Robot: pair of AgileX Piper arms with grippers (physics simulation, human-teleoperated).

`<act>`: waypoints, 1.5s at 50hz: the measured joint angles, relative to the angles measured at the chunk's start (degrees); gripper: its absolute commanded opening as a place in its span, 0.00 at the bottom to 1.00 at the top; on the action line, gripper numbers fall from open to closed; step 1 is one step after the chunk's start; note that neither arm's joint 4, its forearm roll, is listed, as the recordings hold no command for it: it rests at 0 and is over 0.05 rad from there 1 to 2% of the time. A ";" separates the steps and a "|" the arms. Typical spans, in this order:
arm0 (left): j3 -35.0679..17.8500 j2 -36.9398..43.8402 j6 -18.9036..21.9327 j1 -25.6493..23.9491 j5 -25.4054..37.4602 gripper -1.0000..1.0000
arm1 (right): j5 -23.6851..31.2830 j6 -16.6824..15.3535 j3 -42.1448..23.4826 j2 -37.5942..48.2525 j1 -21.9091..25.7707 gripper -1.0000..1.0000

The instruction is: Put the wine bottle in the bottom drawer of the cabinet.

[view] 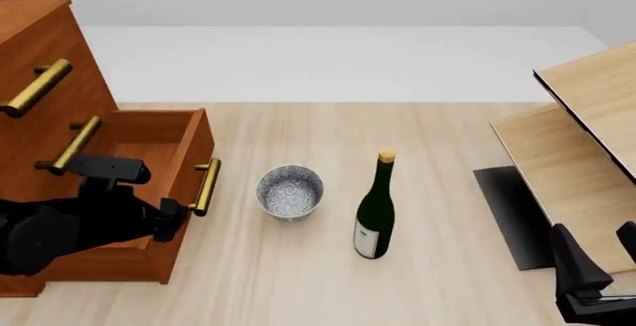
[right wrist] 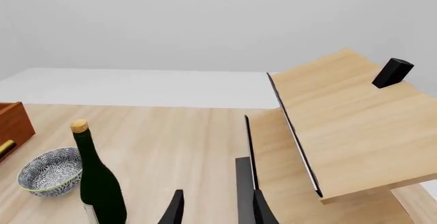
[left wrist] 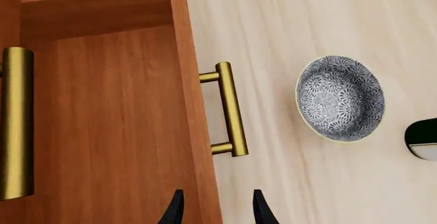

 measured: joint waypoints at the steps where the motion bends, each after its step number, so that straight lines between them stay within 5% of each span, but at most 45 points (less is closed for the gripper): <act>1: 0.10 0.12 0.02 0.00 -0.17 1.00 | 0.01 0.00 0.00 -0.01 0.00 1.00; 75: 3.49 4.99 -6.26 -7.60 -9.98 1.00 | 0.99 -0.68 -0.01 -0.94 -0.03 1.00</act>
